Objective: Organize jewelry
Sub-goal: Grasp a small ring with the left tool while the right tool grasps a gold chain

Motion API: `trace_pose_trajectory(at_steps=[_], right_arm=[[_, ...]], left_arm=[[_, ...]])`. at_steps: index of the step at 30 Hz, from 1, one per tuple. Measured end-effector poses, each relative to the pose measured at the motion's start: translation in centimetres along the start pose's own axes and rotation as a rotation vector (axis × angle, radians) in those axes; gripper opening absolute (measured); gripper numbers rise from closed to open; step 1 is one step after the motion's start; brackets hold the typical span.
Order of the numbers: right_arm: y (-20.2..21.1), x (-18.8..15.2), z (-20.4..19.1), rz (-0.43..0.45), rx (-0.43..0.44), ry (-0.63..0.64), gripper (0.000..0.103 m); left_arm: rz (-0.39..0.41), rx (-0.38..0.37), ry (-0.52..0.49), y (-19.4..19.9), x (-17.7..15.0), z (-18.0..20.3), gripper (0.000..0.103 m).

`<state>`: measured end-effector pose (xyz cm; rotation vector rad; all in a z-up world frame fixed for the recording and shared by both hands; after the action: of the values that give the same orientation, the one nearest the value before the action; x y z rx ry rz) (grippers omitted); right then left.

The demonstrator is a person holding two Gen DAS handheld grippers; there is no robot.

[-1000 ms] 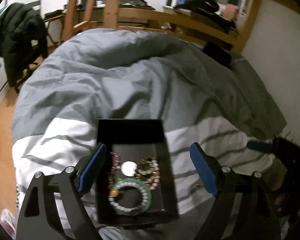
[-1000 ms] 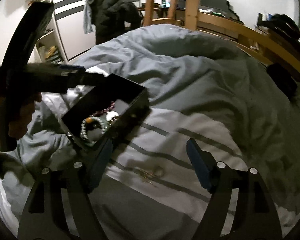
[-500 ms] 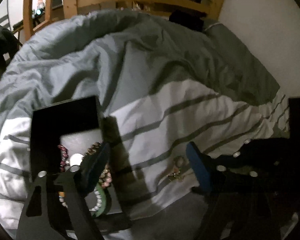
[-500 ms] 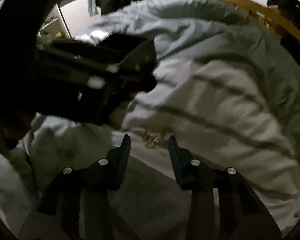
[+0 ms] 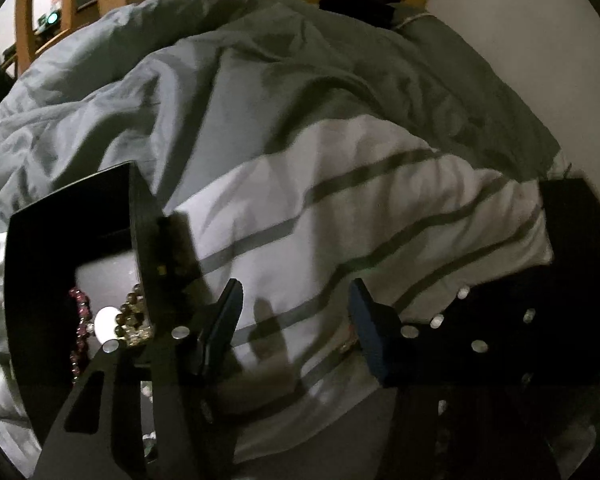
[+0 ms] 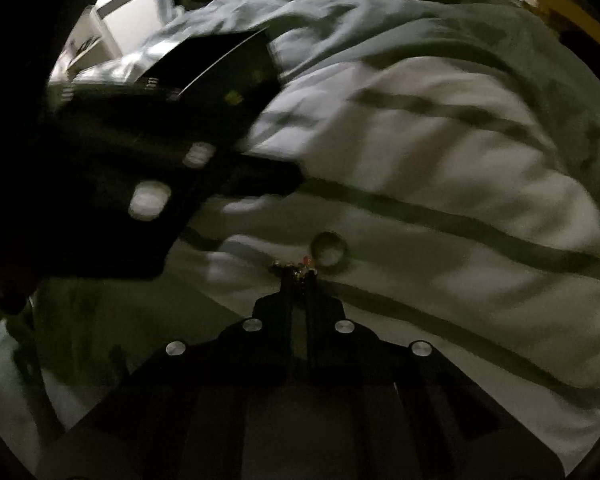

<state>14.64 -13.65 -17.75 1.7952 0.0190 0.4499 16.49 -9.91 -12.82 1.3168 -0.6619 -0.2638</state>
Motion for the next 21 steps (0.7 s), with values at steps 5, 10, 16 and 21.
trace_pose_trajectory(at_steps=[5, 10, 16, 21], right_arm=[[4.1, -0.3, 5.0, 0.079, -0.008, -0.124, 0.006], [6.3, 0.0, 7.3, 0.144, 0.023, -0.195, 0.005], [5.5, 0.4, 6.6, 0.124, 0.02, -0.171, 0.005], [6.1, 0.4, 6.9, 0.144, 0.033, -0.186, 0.005]], left_arm=[[0.017, 0.009, -0.094, -0.5, -0.4, 2.0, 0.053], [0.014, 0.02, -0.159, -2.1, -0.5, 4.2, 0.053], [-0.027, 0.05, -0.191, -4.5, -0.8, 4.9, 0.024], [-0.023, 0.013, -0.185, -4.2, -0.7, 5.0, 0.019]])
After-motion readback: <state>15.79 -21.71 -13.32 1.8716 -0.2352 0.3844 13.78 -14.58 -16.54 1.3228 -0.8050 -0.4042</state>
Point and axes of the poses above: each gripper's, at about its wrist camera, not at the fingertips, and y roughly against the way its jaws point, z to its right, x to its top, the point moved 10 cm from there along -y, roughly the way its jaws point, and after that the axes turned 13 degrees about -z, right-handed, at the moved point
